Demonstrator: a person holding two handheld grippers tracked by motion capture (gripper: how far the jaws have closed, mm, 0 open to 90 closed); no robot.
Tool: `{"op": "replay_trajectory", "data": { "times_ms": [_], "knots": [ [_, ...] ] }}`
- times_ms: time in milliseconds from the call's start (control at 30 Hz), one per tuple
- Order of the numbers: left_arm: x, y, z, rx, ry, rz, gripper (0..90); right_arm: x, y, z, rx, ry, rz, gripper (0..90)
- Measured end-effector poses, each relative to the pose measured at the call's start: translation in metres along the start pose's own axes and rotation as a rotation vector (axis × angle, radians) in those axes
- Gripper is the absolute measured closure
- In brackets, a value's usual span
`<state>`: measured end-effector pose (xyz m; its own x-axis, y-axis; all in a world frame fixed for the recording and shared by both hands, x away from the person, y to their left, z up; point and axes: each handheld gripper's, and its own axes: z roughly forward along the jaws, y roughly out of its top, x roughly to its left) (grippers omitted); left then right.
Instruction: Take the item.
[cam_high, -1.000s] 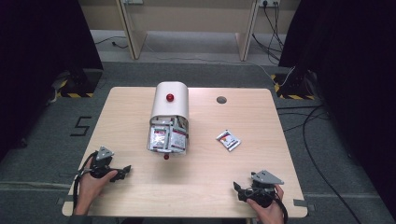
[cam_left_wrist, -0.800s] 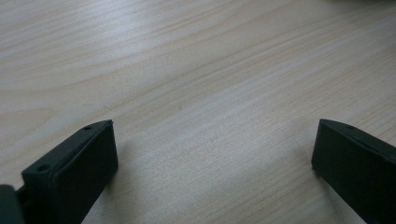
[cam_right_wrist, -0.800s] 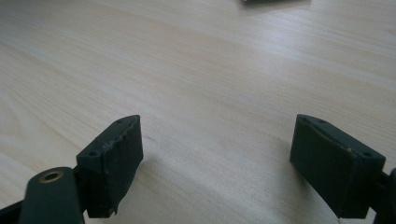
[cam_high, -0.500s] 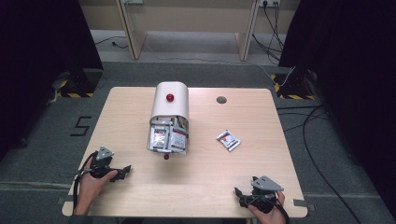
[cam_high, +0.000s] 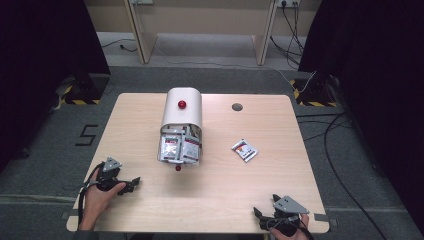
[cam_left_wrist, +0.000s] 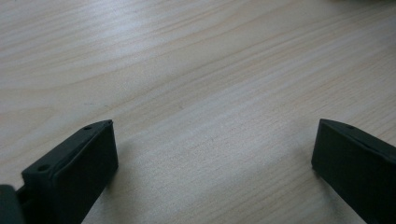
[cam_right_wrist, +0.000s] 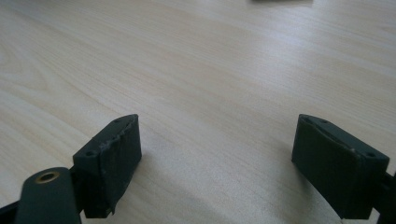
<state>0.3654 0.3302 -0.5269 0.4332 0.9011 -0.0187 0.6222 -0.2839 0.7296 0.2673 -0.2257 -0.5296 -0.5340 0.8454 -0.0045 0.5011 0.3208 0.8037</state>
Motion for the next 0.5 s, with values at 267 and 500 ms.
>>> {"op": "replay_trajectory", "data": {
  "times_ms": [267, 500],
  "knots": [
    [0.0, 0.0, 0.0, 0.0, 0.0, 0.0, 0.0, 0.0001, -0.0043, -0.0024, -0.02, 0.01, -0.008, 16.5],
    [0.0, 0.0, 0.0, 0.0, 0.0, 0.0, 0.0, -0.0005, -0.0061, -0.003, -0.03, 0.017, -0.012, 16.4]
  ]
}}
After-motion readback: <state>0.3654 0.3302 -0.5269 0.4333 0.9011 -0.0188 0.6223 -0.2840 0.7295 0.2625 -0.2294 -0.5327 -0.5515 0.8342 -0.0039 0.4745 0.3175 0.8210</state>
